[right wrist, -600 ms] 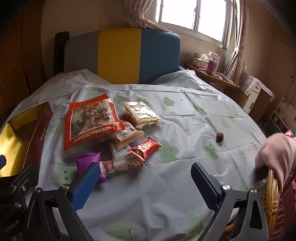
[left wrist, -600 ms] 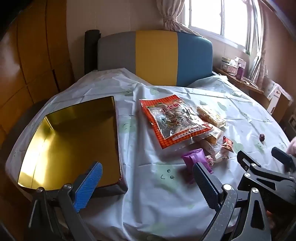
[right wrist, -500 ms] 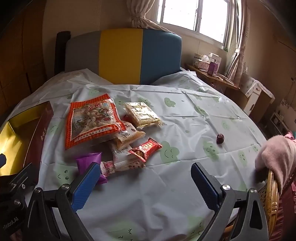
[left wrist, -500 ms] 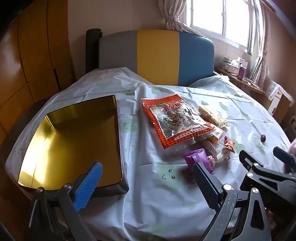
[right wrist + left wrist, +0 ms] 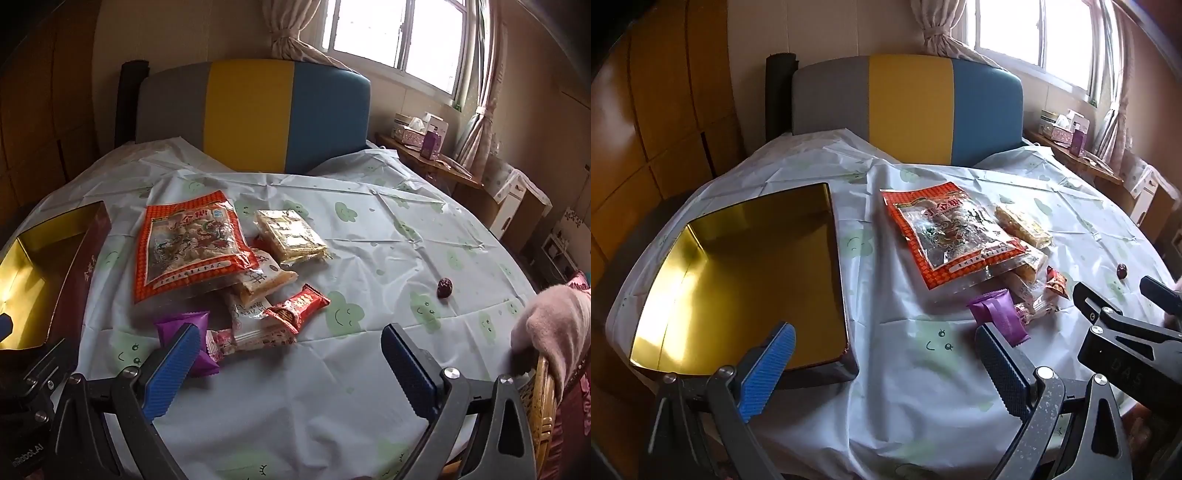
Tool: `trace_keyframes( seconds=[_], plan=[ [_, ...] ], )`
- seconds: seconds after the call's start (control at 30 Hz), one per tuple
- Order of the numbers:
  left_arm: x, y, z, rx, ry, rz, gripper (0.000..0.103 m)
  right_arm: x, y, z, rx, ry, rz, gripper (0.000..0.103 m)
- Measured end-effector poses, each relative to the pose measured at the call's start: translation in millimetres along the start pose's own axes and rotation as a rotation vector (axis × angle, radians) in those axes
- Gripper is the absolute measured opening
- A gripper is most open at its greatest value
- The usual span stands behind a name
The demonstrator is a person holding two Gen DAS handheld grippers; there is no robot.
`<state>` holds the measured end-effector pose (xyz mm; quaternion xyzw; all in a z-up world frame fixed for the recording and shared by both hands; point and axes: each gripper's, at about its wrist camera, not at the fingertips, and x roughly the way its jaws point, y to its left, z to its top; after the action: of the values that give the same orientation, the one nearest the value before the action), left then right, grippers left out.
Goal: Organize snacks
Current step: 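Move the left gripper toward the large orange snack bag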
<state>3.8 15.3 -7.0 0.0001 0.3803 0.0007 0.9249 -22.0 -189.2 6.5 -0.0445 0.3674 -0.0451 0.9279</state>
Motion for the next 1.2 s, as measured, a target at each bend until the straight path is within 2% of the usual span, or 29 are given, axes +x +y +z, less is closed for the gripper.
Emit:
trace_keyframes(
  seconds=[0.4, 0.87, 1.2],
  plan=[
    [-1, 2, 2, -0.012, -0.002, 0.007, 0.098, 0, -4, 8, -0.021, -0.017, -0.014, 0.100],
    [-1, -7, 4, 0.027, 0.002, 0.000, 0.098, 1, -7, 21, -0.059, -0.040, -0.016, 0.100],
    [1, -6, 8, 0.030, 0.004, 0.017, 0.098, 7, -8, 38, -0.151, -0.056, -0.003, 0.100]
  ],
)
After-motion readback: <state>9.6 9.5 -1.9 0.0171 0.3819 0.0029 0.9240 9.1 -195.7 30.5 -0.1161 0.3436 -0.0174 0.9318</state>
